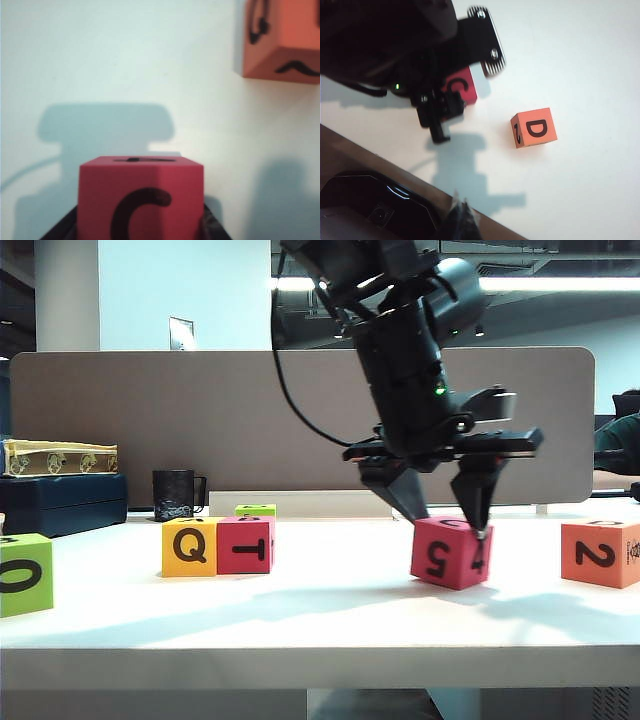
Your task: Select the appropriate blocks from the scattered letter blocks on the table and arrange them in a row to spell out "ABCD".
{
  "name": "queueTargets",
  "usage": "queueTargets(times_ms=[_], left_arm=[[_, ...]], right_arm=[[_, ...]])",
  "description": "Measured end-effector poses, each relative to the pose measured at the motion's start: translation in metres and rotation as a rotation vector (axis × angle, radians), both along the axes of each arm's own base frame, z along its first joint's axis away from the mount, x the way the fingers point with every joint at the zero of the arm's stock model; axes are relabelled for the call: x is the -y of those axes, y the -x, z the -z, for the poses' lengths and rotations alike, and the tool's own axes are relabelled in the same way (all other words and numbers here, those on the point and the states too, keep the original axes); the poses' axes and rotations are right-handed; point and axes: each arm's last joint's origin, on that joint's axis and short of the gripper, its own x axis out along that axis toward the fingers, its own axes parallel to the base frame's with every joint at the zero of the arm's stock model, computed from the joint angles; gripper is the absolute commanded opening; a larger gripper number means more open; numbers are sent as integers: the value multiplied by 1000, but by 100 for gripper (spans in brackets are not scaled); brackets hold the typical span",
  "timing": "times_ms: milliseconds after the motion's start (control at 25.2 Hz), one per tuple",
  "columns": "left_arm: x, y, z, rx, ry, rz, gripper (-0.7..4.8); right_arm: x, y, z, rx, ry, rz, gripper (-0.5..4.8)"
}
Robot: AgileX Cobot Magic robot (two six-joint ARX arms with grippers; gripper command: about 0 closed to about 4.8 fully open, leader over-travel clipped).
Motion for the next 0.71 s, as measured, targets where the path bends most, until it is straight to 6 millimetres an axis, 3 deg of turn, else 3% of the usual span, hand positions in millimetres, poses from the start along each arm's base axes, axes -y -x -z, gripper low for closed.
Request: queueTargets(times_ms=[357,713], left_arm=[[-55,-53,-2,-100,122,-383,268],[-68,-54,-5,-185,128,-479,267]], right_arm=[[0,0,0,0,0,0,-2],[0,0,0,0,0,0,-1]])
